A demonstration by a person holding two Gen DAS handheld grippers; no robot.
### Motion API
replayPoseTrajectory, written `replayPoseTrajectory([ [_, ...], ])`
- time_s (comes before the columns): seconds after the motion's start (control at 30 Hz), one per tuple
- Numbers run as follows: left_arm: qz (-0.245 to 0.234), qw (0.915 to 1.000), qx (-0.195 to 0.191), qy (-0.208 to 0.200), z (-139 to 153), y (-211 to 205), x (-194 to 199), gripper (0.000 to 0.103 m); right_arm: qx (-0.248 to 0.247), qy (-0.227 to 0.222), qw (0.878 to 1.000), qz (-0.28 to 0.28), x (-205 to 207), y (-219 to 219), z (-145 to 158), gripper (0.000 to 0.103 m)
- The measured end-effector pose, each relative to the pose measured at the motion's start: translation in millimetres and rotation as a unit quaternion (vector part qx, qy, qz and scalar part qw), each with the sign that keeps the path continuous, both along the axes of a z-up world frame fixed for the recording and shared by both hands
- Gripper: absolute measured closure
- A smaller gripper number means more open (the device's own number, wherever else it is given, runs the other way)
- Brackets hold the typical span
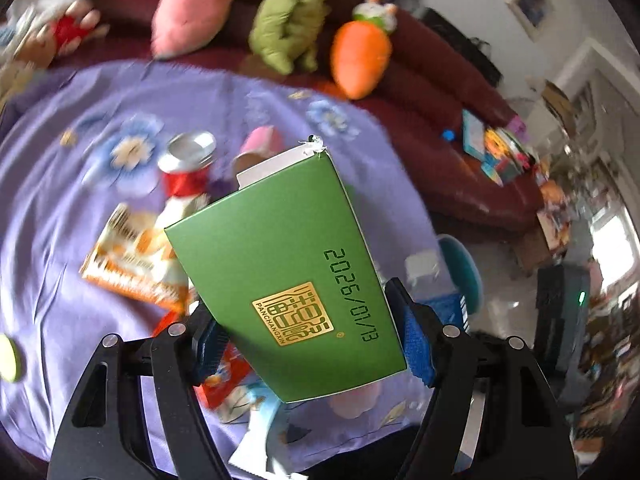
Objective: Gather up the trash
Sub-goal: 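Carry both items over the teal bucket and open both grippers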
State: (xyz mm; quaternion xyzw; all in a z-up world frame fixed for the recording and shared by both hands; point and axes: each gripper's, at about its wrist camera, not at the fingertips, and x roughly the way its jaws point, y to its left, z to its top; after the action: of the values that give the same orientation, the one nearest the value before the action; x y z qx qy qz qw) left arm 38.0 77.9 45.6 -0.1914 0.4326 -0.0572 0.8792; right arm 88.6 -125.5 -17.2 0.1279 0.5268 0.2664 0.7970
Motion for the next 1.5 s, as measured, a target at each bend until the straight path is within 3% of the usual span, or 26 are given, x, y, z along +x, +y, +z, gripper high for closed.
replayPoseTrajectory([
  [0.2,-0.059,0.9979,0.011,-0.022,25,-62,32,0.03,0.01,-0.041,0.993,-0.11,11,-102,30,0.041],
  [0.33,-0.113,0.9932,0.01,-0.024,29,-123,63,0.03,-0.002,-0.049,0.98,-0.194,14,-188,31,0.041],
  [0.5,-0.191,0.9814,0.012,-0.002,10,-225,115,0.03,-0.011,-0.033,0.959,-0.283,24,-280,11,0.041],
  [0.67,-0.251,0.9671,0.033,0.027,-24,-310,162,0.03,-0.006,-0.007,0.946,-0.323,45,-331,-19,0.041],
  [0.97,-0.282,0.9498,0.078,0.111,-107,-398,226,0.03,-0.007,0.033,0.941,-0.336,92,-352,-69,0.041],
  [1.1,-0.288,0.9431,0.095,0.138,-132,-406,240,0.03,-0.001,0.054,0.942,-0.331,109,-353,-90,0.041],
  [1.23,-0.293,0.9381,0.107,0.15,-148,-408,246,0.029,0.013,0.079,0.939,-0.335,111,-357,-107,0.033],
  [1.5,-0.289,0.935,0.119,0.167,-166,-408,251,0.029,0.01,0.072,0.934,-0.351,104,-367,-103,0.031],
])
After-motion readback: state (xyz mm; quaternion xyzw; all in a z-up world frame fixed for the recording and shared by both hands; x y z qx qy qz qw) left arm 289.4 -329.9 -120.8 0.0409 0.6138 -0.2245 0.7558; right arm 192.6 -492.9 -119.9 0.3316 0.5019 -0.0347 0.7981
